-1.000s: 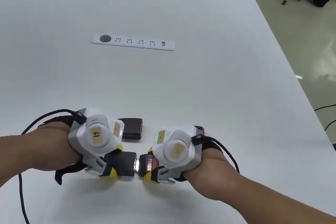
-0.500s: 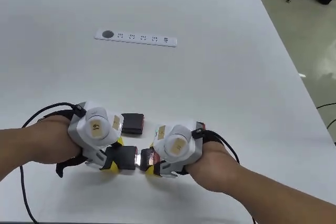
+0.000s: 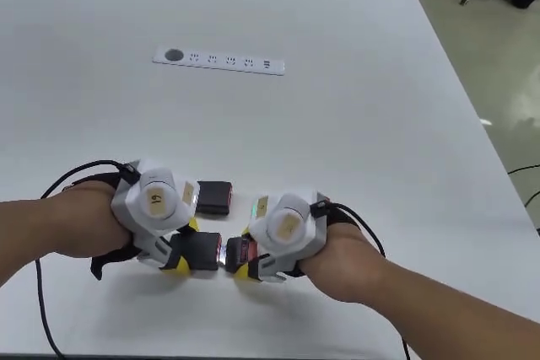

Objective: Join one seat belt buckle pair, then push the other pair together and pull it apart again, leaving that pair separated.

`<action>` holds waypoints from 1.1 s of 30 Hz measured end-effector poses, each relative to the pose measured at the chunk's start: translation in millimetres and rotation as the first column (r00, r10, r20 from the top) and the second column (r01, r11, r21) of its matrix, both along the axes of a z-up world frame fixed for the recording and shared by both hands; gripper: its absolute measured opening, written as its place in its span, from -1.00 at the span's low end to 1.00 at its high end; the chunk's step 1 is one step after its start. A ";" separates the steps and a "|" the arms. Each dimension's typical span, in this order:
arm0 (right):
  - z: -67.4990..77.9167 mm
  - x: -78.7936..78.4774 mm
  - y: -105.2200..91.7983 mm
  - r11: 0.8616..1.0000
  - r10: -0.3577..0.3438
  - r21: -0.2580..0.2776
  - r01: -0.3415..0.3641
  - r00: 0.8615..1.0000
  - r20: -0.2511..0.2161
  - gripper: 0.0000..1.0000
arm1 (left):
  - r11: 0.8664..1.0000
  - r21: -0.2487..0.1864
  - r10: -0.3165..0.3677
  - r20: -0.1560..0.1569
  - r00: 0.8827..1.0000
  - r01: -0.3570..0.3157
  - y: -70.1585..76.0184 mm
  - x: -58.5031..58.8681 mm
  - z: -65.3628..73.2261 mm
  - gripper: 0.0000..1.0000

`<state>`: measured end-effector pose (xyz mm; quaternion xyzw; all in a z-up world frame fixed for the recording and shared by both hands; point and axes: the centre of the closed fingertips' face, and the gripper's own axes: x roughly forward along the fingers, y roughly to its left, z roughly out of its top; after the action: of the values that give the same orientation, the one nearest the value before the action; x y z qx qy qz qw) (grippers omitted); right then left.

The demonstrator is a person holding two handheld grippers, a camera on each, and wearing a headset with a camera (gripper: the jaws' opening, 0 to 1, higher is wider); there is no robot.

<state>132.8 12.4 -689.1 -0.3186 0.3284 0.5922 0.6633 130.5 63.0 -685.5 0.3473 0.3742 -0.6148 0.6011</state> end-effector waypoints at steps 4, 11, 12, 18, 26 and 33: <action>-0.1 -0.8 0.3 1.000 -0.010 -0.003 0.010 1.000 -0.011 -0.38 | 1.000 0.010 -0.007 -0.001 1.000 0.007 -0.5 0.1 -0.6 -0.35; -0.3 -0.6 0.8 1.000 -0.019 -0.004 0.019 1.000 0.002 -0.35 | 1.000 0.024 0.006 -0.005 1.000 -0.006 0.8 0.8 -2.3 -0.33; -0.5 0.0 0.6 1.000 -0.017 -0.001 0.017 1.000 -0.001 -0.35 | 1.000 0.029 0.005 -0.002 1.000 -0.005 0.6 0.7 -2.8 -0.33; -1.3 -0.5 0.2 1.000 -0.016 0.002 0.016 1.000 -0.007 -0.33 | 0.999 0.045 0.015 0.009 1.000 -0.016 2.2 3.2 -6.3 -0.31; -1.2 0.0 0.6 1.000 -0.024 0.012 0.024 1.000 -0.008 -0.31 | 0.999 0.033 0.039 0.017 0.999 -0.039 3.1 3.8 -7.0 -0.29; 19.8 0.1 -3.9 0.998 -0.037 0.057 0.037 0.999 0.005 -0.30 | 0.995 -0.034 0.096 0.022 0.995 -0.095 -0.1 0.6 15.3 -0.17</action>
<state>132.9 8.6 -669.3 -0.2951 0.3151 0.5880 0.6840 131.1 62.9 -670.2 0.3264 0.3730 -0.5872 0.6400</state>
